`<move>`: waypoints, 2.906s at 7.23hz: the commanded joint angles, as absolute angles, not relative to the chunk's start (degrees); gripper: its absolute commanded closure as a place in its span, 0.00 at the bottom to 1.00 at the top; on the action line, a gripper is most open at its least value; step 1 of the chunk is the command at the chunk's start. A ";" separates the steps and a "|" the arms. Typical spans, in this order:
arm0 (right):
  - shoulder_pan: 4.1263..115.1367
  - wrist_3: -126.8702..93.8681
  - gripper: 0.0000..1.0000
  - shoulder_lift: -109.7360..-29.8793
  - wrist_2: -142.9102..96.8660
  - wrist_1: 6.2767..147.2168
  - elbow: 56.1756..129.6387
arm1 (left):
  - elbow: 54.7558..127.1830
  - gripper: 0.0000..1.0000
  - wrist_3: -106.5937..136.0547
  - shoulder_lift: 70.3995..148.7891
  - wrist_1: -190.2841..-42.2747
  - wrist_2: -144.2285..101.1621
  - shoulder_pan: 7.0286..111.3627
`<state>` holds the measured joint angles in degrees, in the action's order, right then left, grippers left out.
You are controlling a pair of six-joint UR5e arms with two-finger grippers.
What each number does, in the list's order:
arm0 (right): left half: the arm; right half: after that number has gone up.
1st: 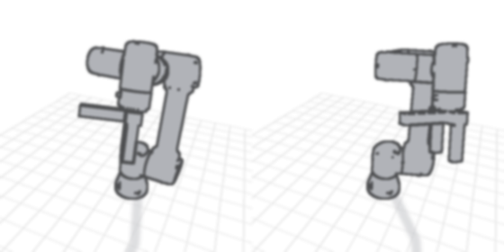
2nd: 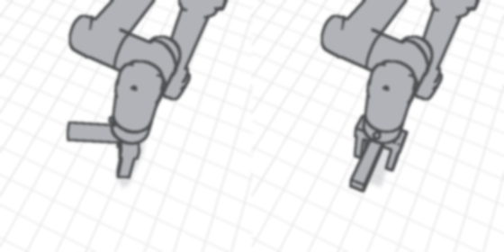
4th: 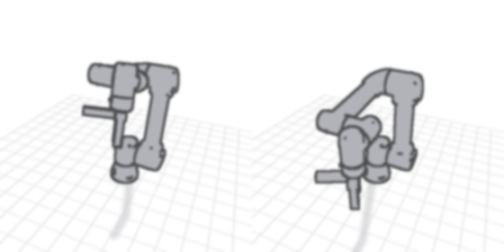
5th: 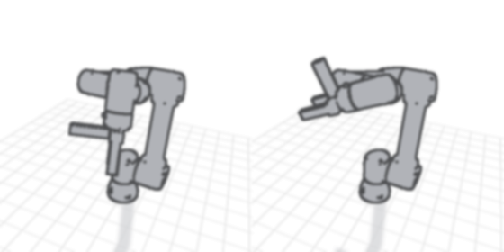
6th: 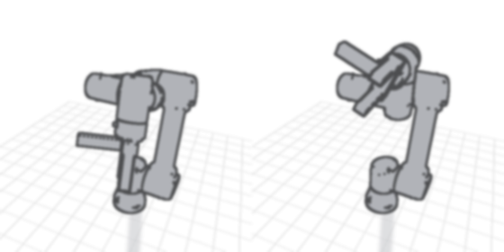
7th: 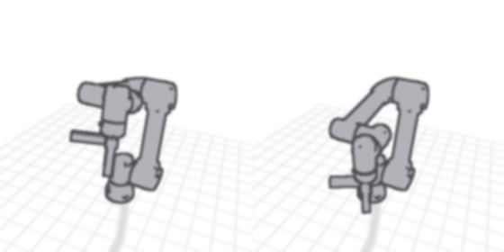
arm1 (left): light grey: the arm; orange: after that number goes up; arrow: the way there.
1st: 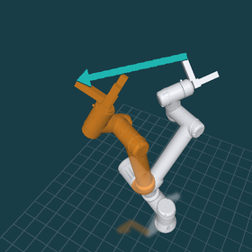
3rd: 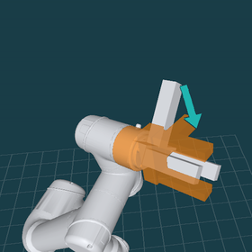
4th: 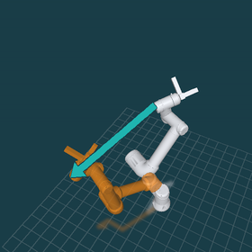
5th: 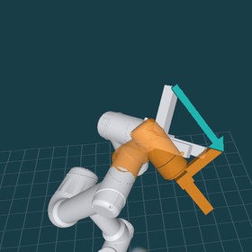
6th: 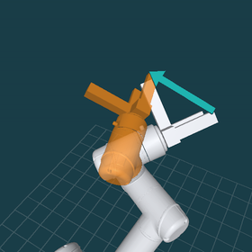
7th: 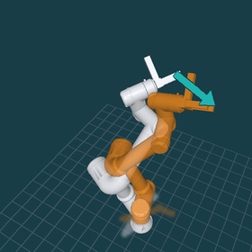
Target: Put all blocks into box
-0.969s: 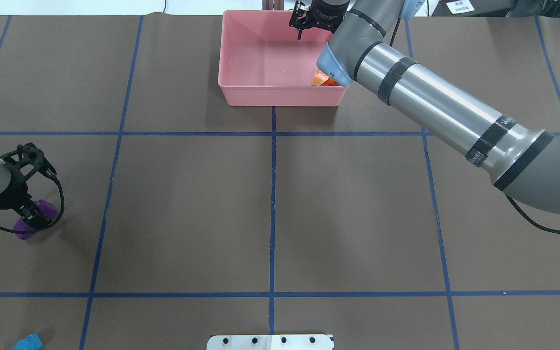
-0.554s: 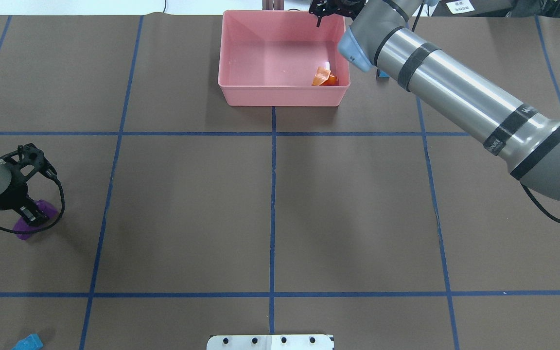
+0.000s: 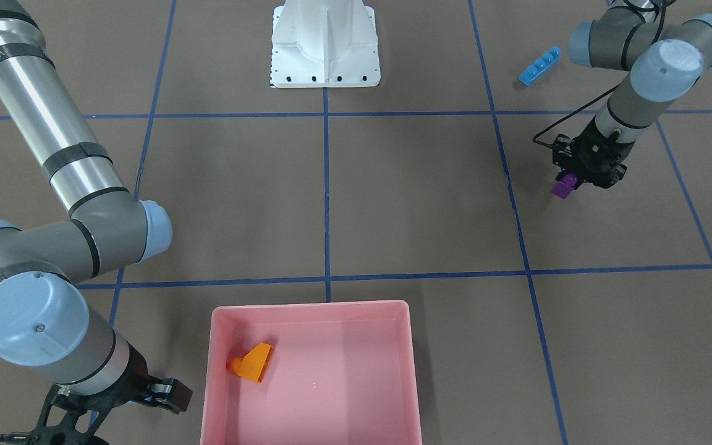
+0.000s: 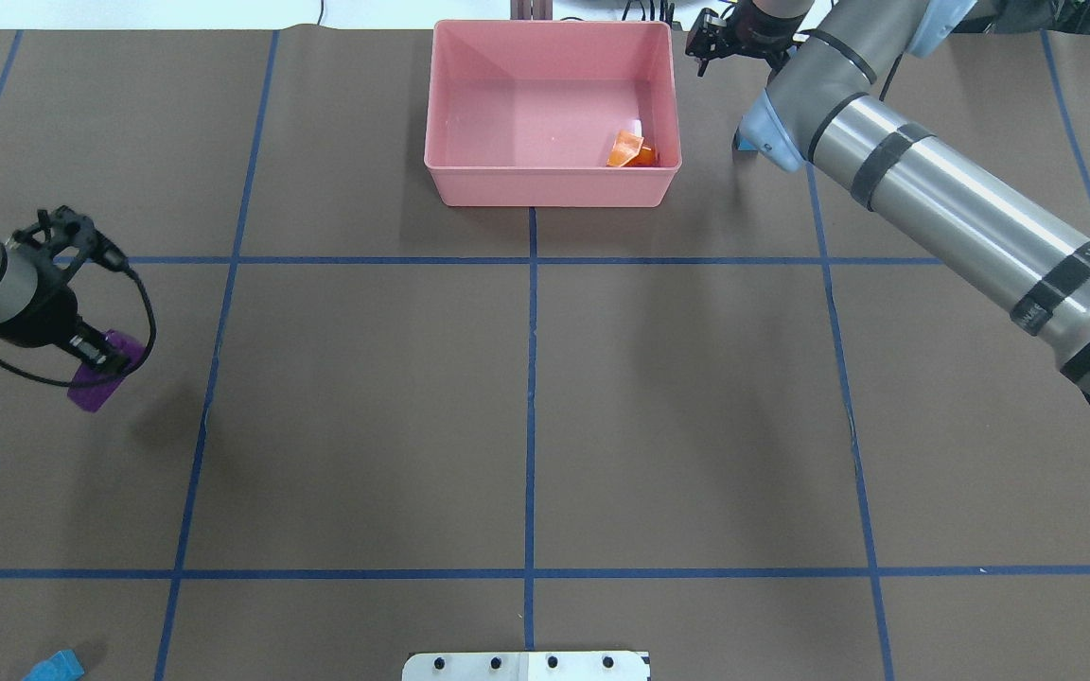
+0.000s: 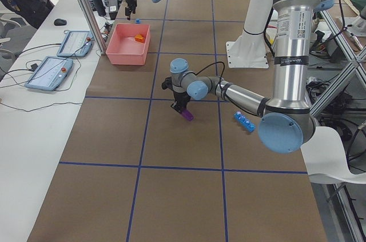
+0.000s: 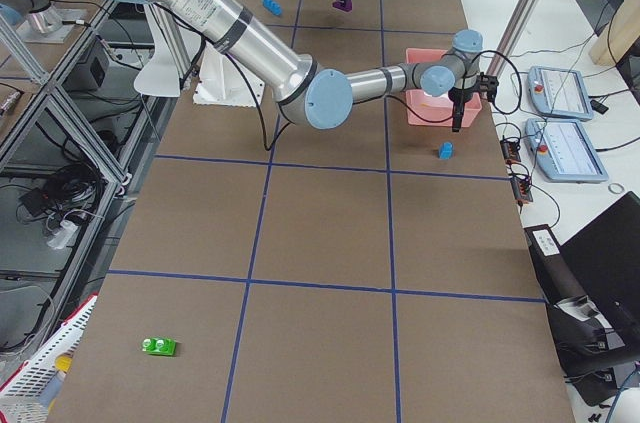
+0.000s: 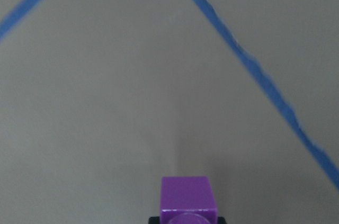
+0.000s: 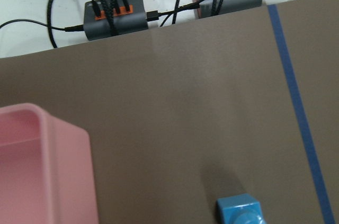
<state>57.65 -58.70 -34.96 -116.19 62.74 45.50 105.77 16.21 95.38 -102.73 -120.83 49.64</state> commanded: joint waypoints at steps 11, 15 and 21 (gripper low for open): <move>53.88 -54.84 1.00 -37.53 -110.30 59.59 42.63 | 52.63 1.00 56.86 156.23 -111.68 -112.61 51.34; 58.87 -55.02 1.00 -33.60 -110.74 59.76 43.24 | 52.02 0.00 57.65 156.80 -114.71 -112.58 51.50; 49.85 -73.04 1.00 -24.17 -107.67 66.18 45.79 | 101.14 0.00 41.44 122.37 -88.43 -119.17 52.04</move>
<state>52.02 -72.50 -24.17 -108.30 66.23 45.81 88.91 46.49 134.44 -91.19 -118.37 52.32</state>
